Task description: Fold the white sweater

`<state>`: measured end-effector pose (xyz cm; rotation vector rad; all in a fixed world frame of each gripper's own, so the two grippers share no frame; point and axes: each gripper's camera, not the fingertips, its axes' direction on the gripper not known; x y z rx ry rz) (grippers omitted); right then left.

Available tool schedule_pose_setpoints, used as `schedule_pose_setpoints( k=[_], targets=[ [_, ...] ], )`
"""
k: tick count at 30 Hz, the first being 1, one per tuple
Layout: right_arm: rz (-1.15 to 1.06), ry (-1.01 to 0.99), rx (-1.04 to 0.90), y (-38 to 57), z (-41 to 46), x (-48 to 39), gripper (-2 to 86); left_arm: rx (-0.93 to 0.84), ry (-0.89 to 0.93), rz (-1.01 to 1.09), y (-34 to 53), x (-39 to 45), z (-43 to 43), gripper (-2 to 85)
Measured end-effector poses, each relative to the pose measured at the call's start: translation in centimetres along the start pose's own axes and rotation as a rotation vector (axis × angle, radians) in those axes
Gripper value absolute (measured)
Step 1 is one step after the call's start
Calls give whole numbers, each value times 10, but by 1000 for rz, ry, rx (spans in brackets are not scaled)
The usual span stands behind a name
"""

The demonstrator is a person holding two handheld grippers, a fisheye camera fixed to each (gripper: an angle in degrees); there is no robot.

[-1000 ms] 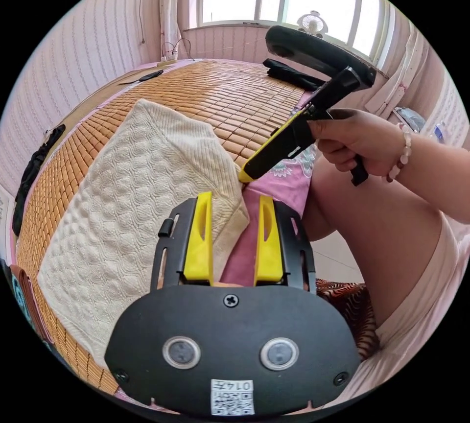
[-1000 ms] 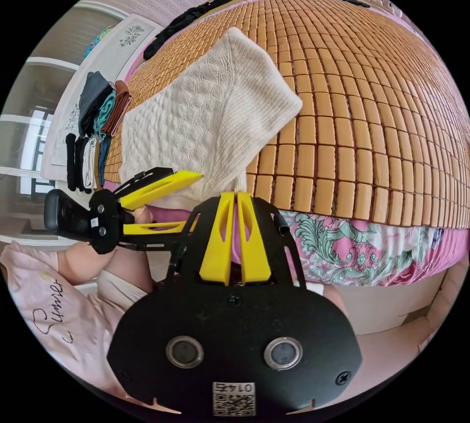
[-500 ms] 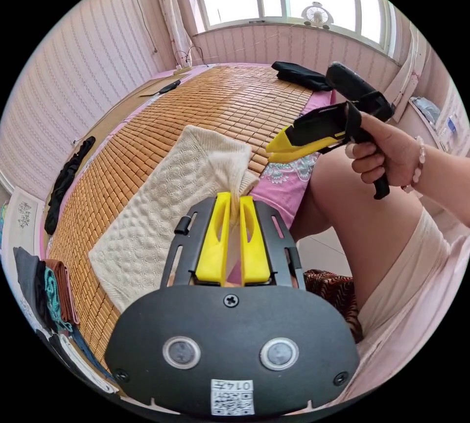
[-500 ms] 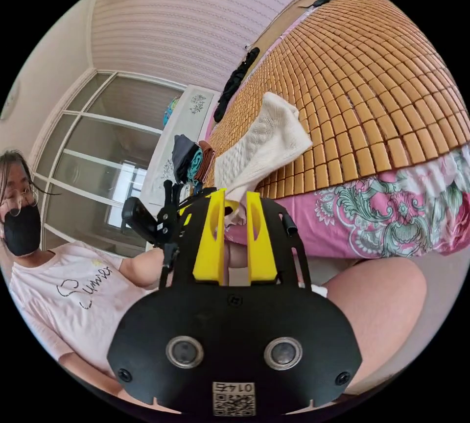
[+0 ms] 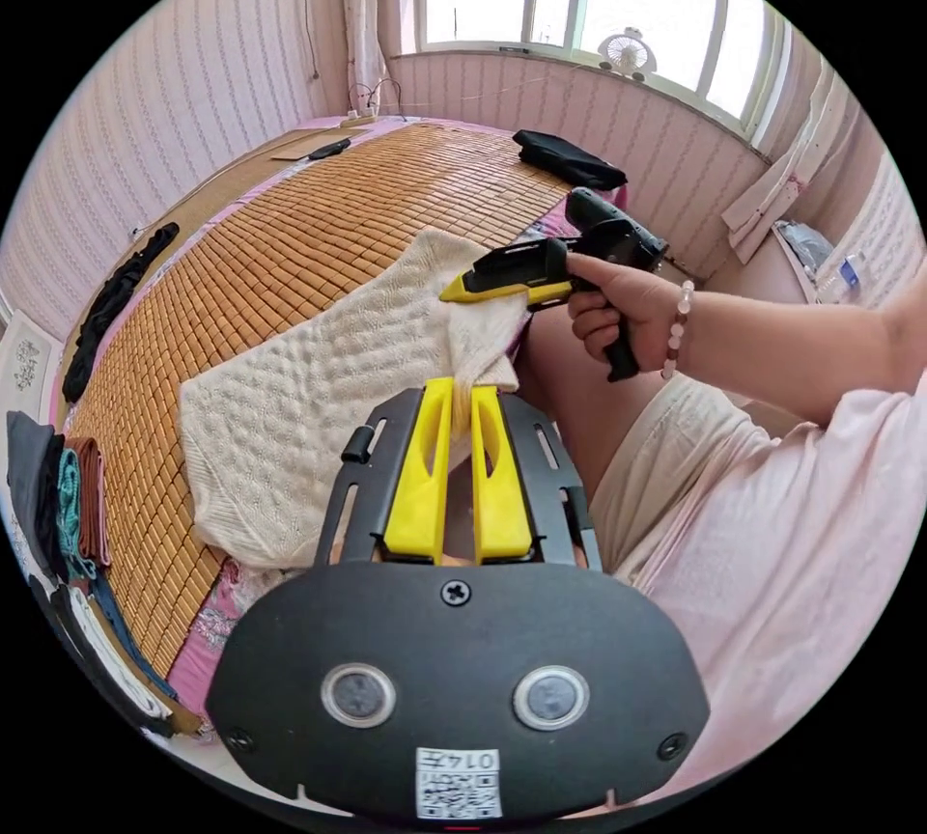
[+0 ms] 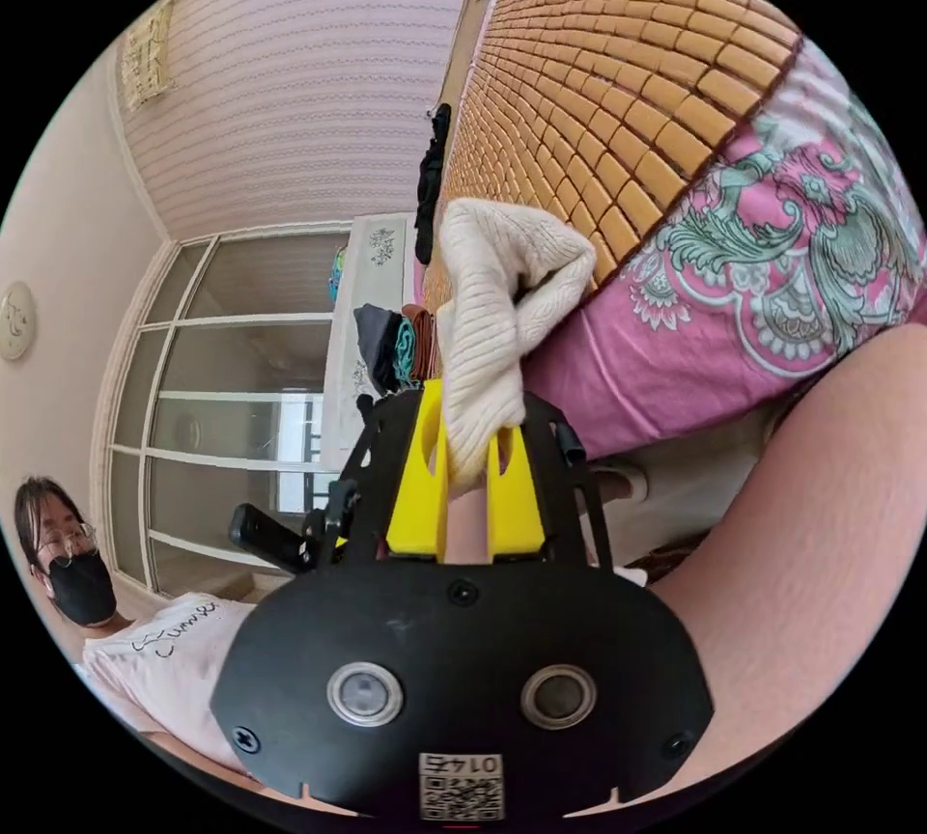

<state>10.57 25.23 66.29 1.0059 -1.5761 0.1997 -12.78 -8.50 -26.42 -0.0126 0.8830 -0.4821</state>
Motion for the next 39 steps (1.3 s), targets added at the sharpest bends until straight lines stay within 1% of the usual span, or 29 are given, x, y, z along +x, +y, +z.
schedule_pose_setpoints(
  k=[2, 5, 7, 9, 12, 14, 15, 16, 17, 19, 21, 22, 26, 30, 33, 35, 39],
  targets=[
    [-95, 113, -5, 5, -15, -27, 46, 16, 86, -16, -1, -1, 0, 37],
    [-173, 221, 17, 11, -33, -59, 42, 81, 191, -51, -4, -4, -1, 38],
    [-223, 275, 15, 10, -32, -81, 41, 114, 208, -63, -3, -9, -3, 39],
    [-290, 323, -26, 5, -16, -107, 42, 136, 177, -83, 2, -18, -9, 39],
    [-439, 395, -188, -11, 47, -153, 50, 138, 94, -176, 21, -43, -18, 40],
    [-568, 446, -345, -17, 119, -185, 73, 108, 0, -301, 48, -67, -20, 44],
    [-598, 456, -381, -17, 137, -191, 81, 96, -24, -343, 55, -74, -20, 45],
    [-638, 477, -466, -18, 173, -197, 103, 64, -56, -422, 70, -87, -18, 46],
    [-649, 495, -550, -19, 202, -201, 118, 28, -65, -499, 83, -100, -15, 48],
    [-621, 503, -588, -24, 221, -208, 125, 2, -42, -604, 99, -117, -14, 50],
    [-656, 478, -553, -25, 218, -222, 123, 26, -22, -670, 109, -128, -18, 50],
    [-687, 522, -525, -26, 212, -229, 119, 51, -14, -694, 112, -134, -20, 50],
    [-777, 741, -454, -29, 201, -247, 105, 55, 12, -686, 99, -147, -6, 59],
    [-833, 873, -478, -33, 214, -254, 122, -1, 2, -670, 78, -156, 21, 89],
    [-879, 934, -541, -45, 236, -256, 183, -62, -11, -738, 71, -167, 39, 127],
    [-893, 948, -650, -59, 258, -253, 225, -60, -3, -789, 73, -175, 47, 140],
    [-886, 989, -782, -80, 291, -240, 240, -30, 103, -877, 79, -190, 66, 149]
  ],
)
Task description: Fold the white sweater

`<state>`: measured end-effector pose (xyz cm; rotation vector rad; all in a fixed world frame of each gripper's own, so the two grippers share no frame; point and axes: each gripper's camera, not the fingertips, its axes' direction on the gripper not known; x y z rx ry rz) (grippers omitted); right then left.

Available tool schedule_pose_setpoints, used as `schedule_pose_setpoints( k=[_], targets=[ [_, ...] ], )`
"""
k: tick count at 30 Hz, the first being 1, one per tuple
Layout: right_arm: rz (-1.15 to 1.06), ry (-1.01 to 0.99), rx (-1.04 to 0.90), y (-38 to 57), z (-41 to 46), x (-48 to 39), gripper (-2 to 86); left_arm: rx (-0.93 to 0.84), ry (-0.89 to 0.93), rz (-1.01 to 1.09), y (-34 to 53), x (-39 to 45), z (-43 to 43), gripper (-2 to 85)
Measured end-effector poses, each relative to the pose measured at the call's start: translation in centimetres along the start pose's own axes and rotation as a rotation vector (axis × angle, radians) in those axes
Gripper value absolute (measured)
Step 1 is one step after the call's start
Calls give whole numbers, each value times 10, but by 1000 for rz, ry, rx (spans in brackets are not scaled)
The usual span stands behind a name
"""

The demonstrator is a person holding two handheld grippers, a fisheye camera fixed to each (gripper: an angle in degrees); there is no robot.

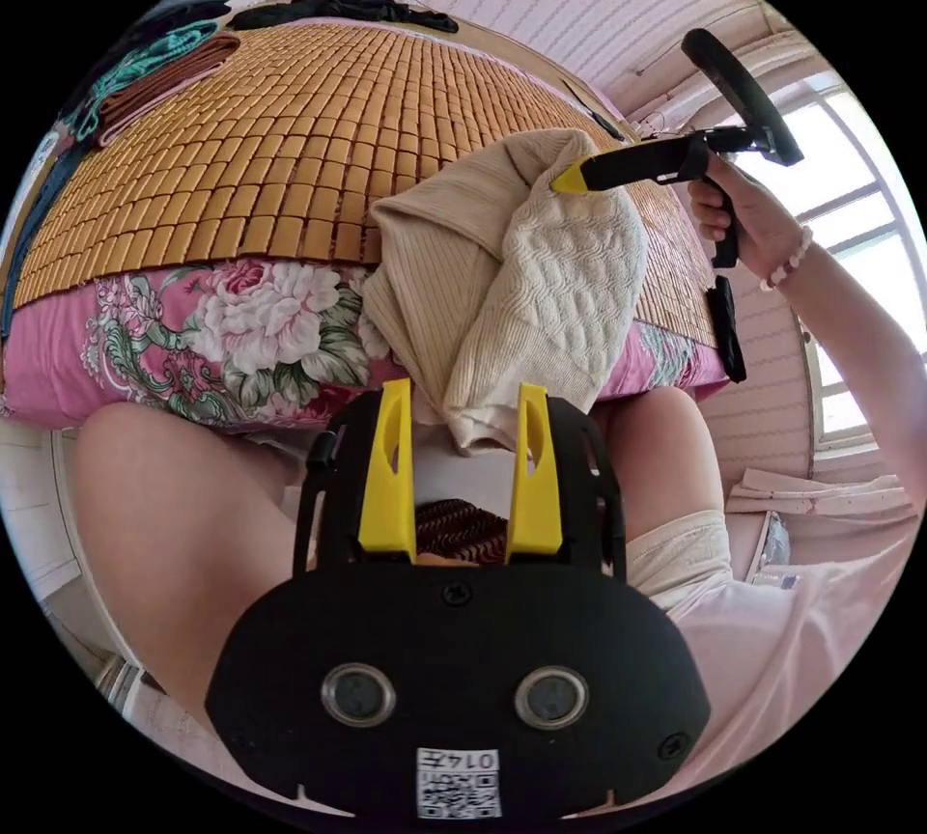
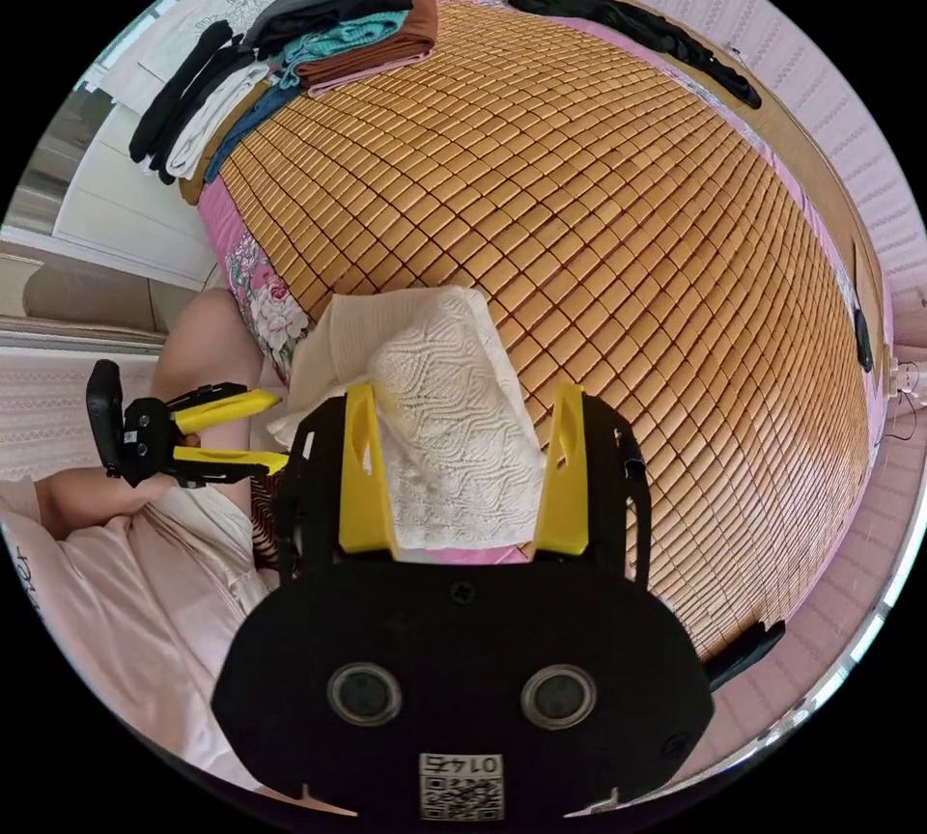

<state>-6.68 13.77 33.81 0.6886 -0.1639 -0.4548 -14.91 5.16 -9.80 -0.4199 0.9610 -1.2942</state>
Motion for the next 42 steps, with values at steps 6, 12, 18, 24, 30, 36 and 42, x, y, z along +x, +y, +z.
schedule_pose_setpoints(
  k=[6, 12, 18, 24, 30, 36, 42],
  targets=[
    [-32, -154, -196, -26, 43, 9, 206, -101, 70, -58, -15, -3, 38, 118],
    [-101, -126, -175, -4, 28, 6, 128, -109, 125, -36, -27, 5, 48, 58],
    [-57, -234, 114, 94, -19, 21, 114, -8, 71, 185, -22, 55, 10, 50],
    [67, -305, 372, 227, -60, 35, 111, 57, -18, 459, -12, 135, -25, 50],
    [325, -279, 550, 385, -83, 69, 109, 13, 51, 718, -36, 240, -4, 50],
    [622, -159, 627, 564, -126, 130, 97, -57, 273, 951, -91, 397, 70, 47],
    [792, 112, 528, 676, -197, 212, 88, 13, 404, 1151, -168, 602, 131, 12]
  ],
)
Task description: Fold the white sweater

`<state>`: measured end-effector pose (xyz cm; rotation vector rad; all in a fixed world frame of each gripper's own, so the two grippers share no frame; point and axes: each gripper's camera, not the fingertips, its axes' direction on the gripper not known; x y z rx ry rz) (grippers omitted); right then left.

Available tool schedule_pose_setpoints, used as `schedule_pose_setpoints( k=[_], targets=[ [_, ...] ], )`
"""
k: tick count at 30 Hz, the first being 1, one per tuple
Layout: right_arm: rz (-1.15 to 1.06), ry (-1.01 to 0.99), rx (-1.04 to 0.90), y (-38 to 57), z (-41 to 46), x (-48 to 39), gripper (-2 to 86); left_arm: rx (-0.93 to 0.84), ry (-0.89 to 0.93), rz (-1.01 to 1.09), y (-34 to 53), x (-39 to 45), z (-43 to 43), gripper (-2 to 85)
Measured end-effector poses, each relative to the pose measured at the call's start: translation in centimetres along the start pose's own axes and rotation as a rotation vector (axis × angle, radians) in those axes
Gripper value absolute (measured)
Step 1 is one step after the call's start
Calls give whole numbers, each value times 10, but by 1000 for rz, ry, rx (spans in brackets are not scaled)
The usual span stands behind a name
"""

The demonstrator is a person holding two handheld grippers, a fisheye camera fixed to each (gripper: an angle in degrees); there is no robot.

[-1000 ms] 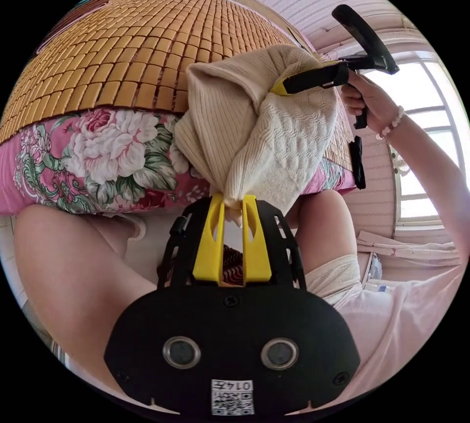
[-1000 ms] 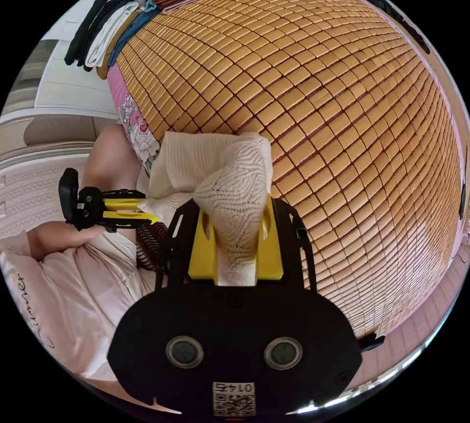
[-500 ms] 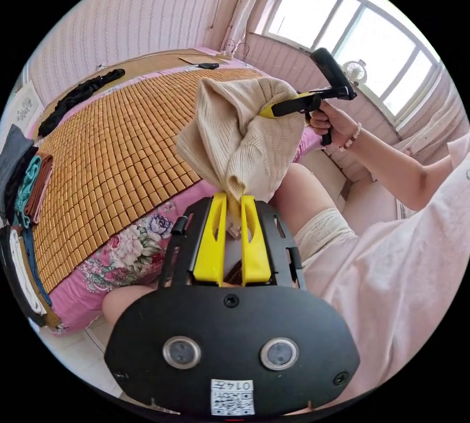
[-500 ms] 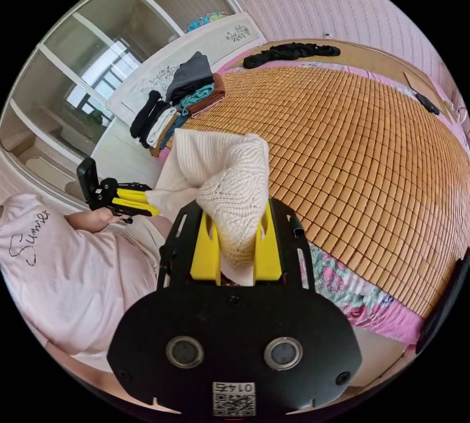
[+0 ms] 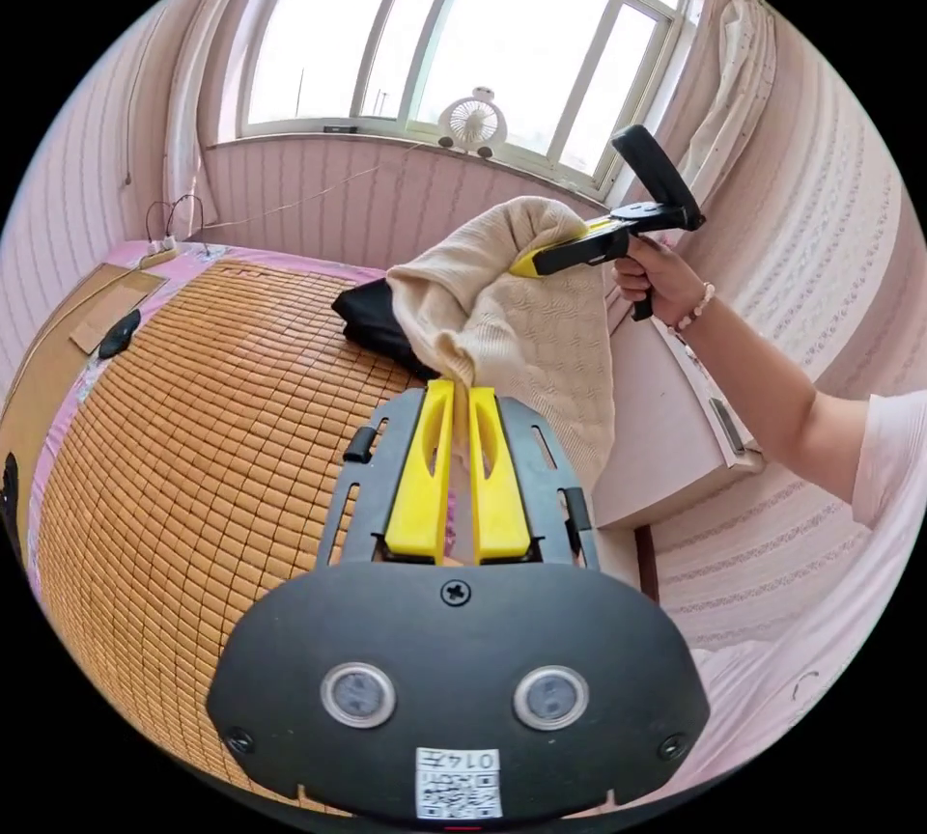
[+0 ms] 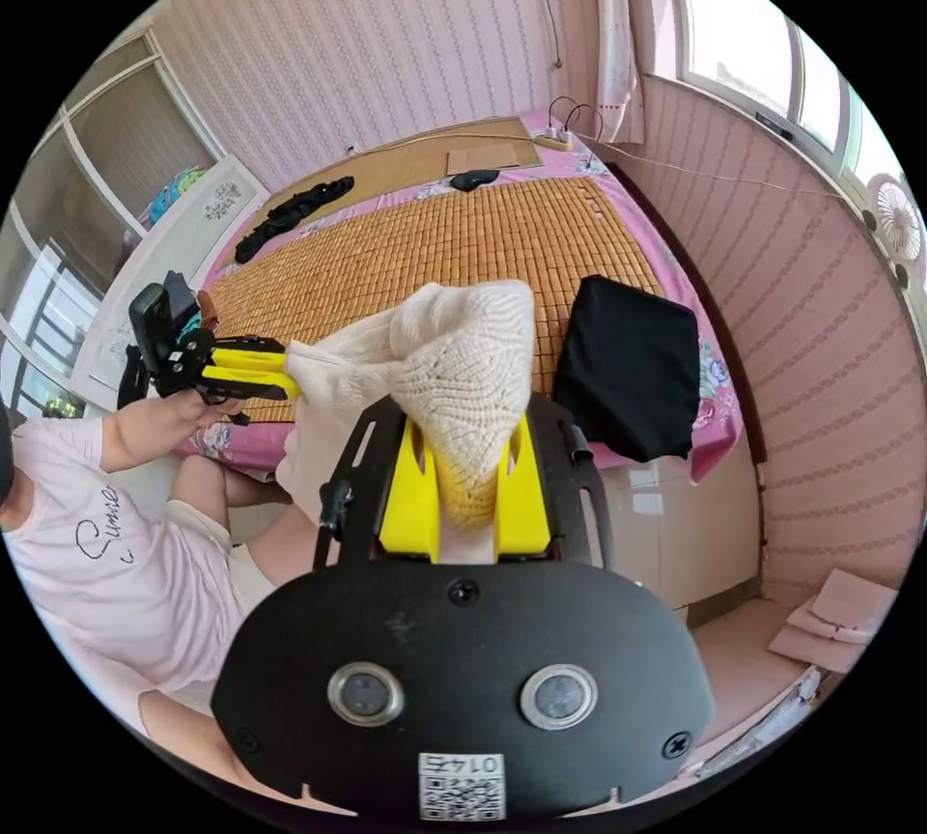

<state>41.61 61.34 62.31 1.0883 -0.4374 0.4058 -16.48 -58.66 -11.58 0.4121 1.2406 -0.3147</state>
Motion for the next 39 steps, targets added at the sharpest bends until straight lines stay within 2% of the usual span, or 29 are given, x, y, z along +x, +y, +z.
schedule_pose_setpoints(
  k=[4, 7, 10, 12, 14, 16, 23, 27, 30, 34, 35, 39],
  targets=[
    [98, 94, 99, -11, -52, 75, 86, 13, 68, 139, -113, 5, 50, 7],
    [152, 113, 168, -18, -81, 122, 89, 58, 130, 140, -173, -3, 70, 12],
    [210, 81, 65, -44, -68, 164, 107, 34, 48, 84, -205, -29, 105, 30],
    [270, 69, -1, -57, -34, 190, 133, -72, 43, -46, -209, -65, 146, 43],
    [363, 148, -91, -59, 26, 211, 158, -159, -9, -262, -186, -114, 189, 50],
    [404, 192, -127, -50, 61, 214, 164, -216, -42, -342, -162, -135, 208, 55],
    [452, 356, -199, 4, 135, 207, 114, -275, -39, -329, -101, -126, 205, 49],
    [448, 449, -138, 18, 131, 188, 122, -294, -43, -239, -87, -91, 186, 52],
    [427, 306, -3, 37, 102, 161, 162, -272, -126, -105, -73, -48, 153, 60],
    [345, 224, 192, 109, 59, 74, 164, -313, -380, 73, -41, 20, 102, 69],
    [314, 200, 202, 133, 55, 42, 162, -328, -460, 66, -31, 34, 87, 69],
    [231, 81, 140, 200, 62, -52, 161, -348, -550, -8, 1, 70, 35, 71]
  ],
)
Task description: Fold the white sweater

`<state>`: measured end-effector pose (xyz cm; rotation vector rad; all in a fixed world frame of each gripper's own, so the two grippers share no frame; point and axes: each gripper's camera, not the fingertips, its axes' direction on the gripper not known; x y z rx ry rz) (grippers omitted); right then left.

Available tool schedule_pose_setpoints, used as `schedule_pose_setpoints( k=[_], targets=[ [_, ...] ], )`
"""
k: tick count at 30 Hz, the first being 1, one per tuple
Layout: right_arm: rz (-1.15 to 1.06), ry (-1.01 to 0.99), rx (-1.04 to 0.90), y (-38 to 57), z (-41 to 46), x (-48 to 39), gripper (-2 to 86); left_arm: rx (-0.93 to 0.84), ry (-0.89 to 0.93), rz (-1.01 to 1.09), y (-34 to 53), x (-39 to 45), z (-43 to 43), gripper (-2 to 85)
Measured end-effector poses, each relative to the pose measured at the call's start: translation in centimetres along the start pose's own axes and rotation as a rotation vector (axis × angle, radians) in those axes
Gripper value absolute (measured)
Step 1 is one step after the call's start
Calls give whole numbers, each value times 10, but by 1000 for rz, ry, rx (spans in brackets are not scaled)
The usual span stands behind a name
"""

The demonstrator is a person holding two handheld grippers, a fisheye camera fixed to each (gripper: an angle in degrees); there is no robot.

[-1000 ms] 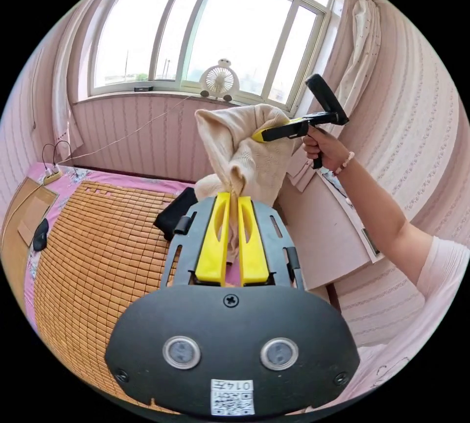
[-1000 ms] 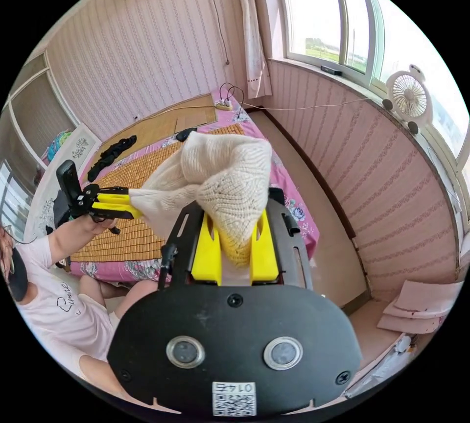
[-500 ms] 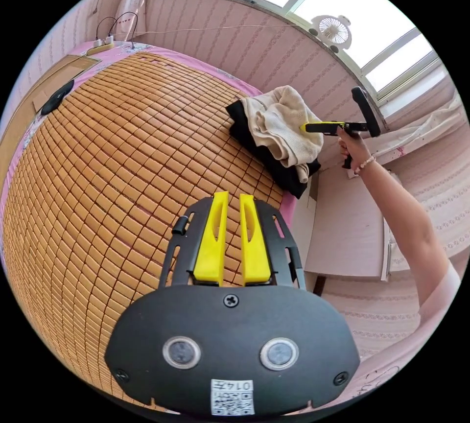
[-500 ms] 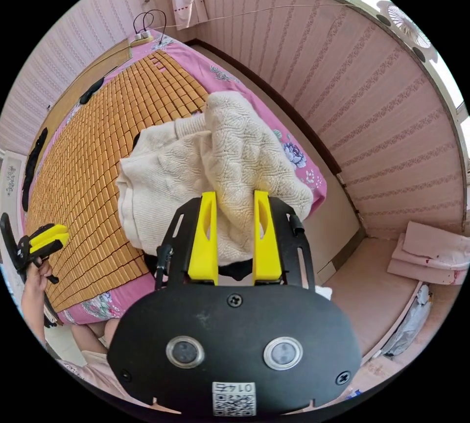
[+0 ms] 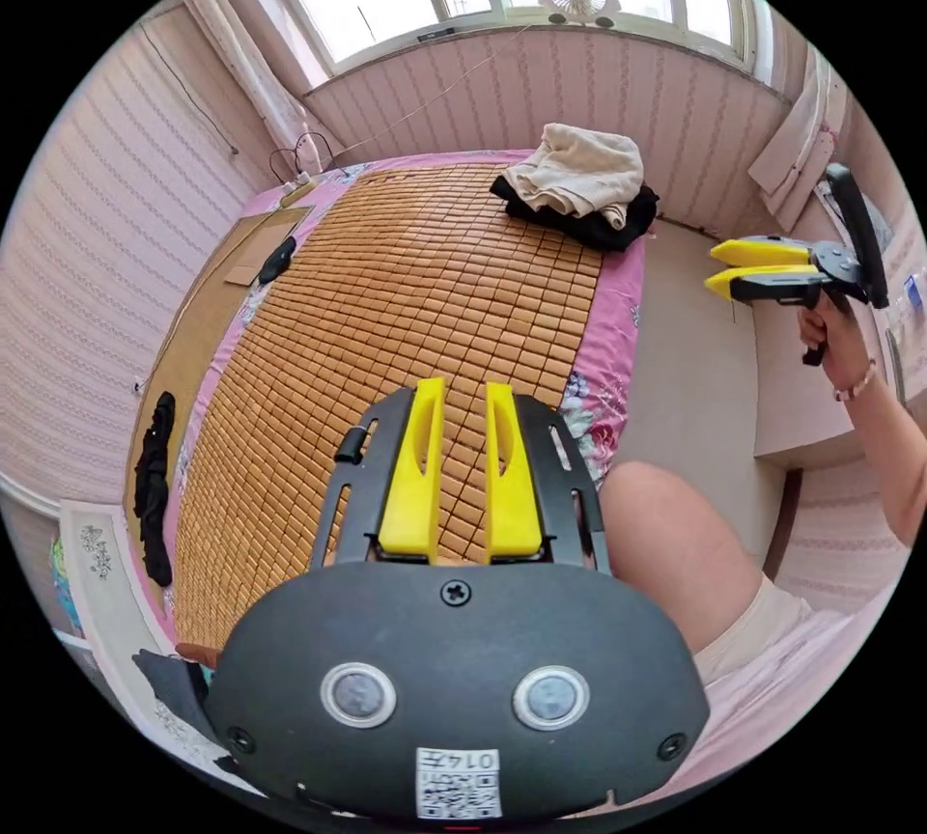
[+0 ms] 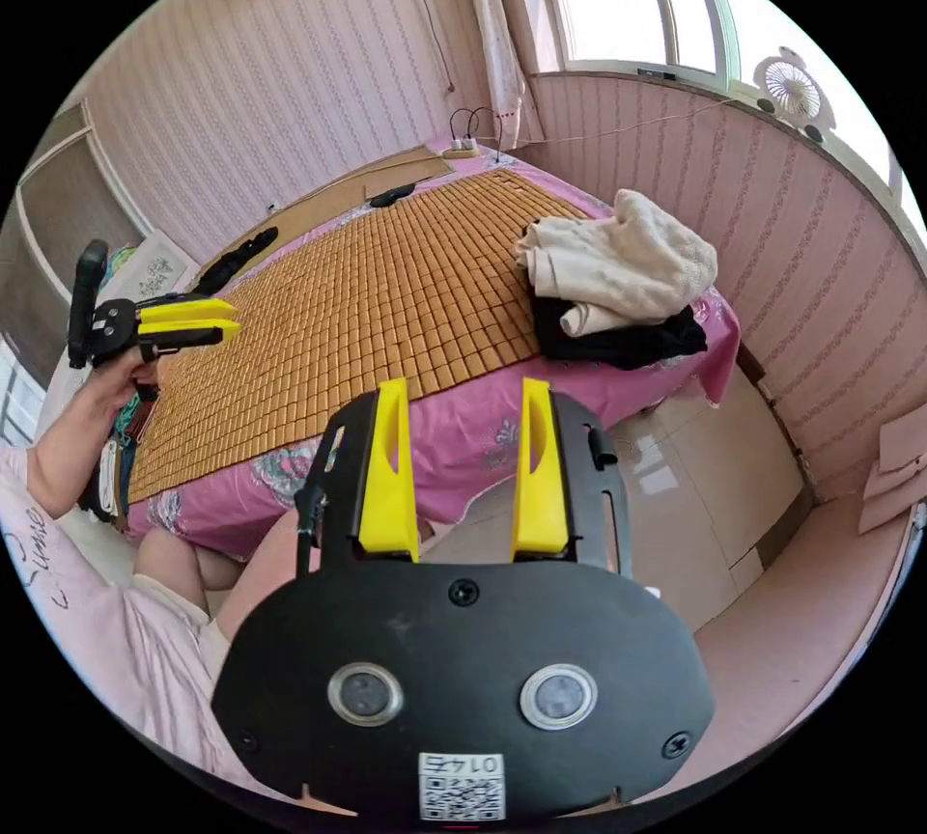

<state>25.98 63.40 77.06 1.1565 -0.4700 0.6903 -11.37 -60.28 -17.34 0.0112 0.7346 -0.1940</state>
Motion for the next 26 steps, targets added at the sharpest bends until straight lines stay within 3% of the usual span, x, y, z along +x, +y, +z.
schedule_pose_setpoints(
  k=[8, 18, 24, 26],
  targets=[
    [-218, -133, -169, 92, -14, -160, 162, -22, -80, -220, 145, -3, -122, 83],
    [-521, -235, -101, 107, -45, -342, 162, 46, -274, -336, 320, -7, -253, 106],
    [-753, -301, -160, 129, -33, -483, 175, 45, -266, -536, 473, -38, -297, 108],
    [-885, -288, -158, 137, -25, -543, 186, 50, -218, -691, 563, -56, -309, 110]
  ],
)
